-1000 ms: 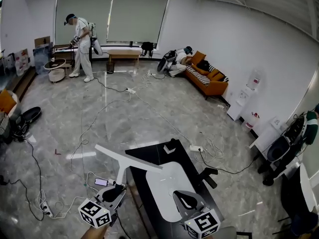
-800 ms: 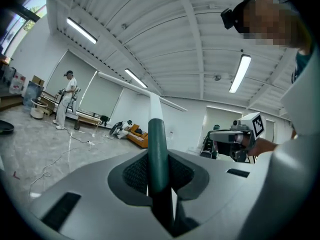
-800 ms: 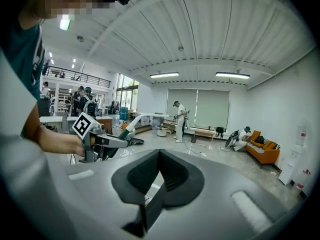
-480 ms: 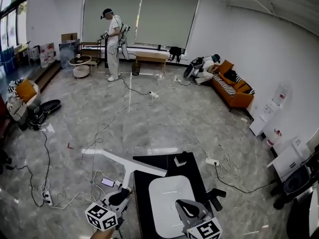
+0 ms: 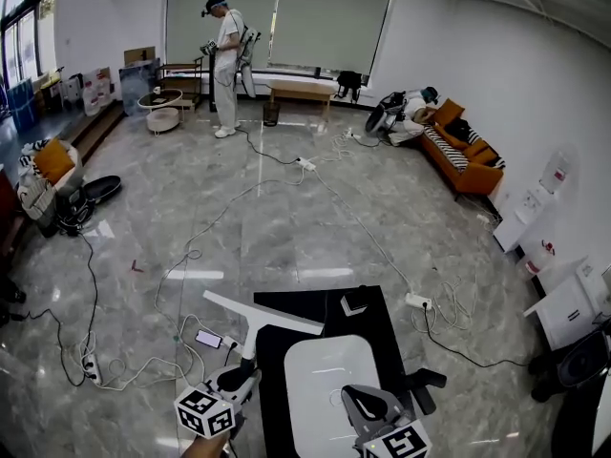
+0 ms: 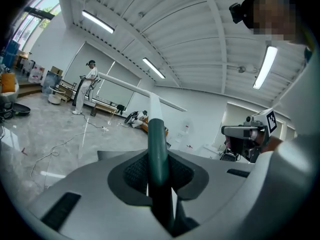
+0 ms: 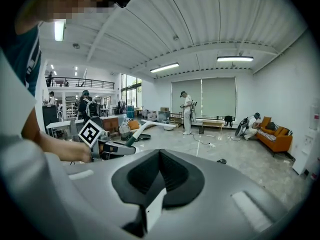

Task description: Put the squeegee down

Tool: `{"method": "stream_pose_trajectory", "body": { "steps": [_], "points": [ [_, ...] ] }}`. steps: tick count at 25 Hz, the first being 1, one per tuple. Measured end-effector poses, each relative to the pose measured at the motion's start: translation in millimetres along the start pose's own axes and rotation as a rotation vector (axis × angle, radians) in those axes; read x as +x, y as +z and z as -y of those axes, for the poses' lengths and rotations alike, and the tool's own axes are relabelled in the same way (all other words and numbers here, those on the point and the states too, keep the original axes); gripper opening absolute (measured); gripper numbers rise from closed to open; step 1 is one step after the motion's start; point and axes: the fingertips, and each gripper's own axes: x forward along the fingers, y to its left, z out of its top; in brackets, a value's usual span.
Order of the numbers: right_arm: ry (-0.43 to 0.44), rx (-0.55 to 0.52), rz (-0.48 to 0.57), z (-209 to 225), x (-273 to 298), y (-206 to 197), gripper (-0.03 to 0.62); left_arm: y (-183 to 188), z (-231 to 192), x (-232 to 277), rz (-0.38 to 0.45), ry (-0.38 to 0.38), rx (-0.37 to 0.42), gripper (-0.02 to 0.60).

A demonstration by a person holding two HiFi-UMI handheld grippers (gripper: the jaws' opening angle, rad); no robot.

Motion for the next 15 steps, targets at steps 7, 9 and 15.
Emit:
{"method": "stream_pose_trajectory", "body": {
  "steps": [7,9,15],
  "points": [
    [0.012,0.046,-0.033,12,6,-27,0.009,-34,-21,30,-0.058,0.037,-0.047,0.061],
    [0.017,0.06,-0.043,16,8,-34,0.009,-41,-26,36,-0.069,0.046,-0.063,0.061],
    [0.019,0.089,-0.06,27,14,-54,0.009,-60,-43,50,-0.1,0.081,-0.085,0.063]
  ]
}}
